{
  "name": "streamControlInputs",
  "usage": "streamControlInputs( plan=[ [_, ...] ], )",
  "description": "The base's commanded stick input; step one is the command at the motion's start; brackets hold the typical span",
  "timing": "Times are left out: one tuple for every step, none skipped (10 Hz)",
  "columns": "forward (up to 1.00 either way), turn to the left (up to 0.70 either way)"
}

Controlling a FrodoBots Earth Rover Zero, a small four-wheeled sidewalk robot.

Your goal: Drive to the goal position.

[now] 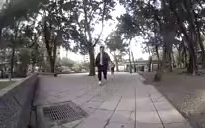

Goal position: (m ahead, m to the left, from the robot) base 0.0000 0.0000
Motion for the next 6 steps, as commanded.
streamControlInputs(
  plan=[
    [0.0, -0.21],
    [0.0, 0.0],
    [0.0, 0.0],
    [0.0, 0.0],
    [0.0, 0.0],
    [0.0, 0.0]
  ],
)
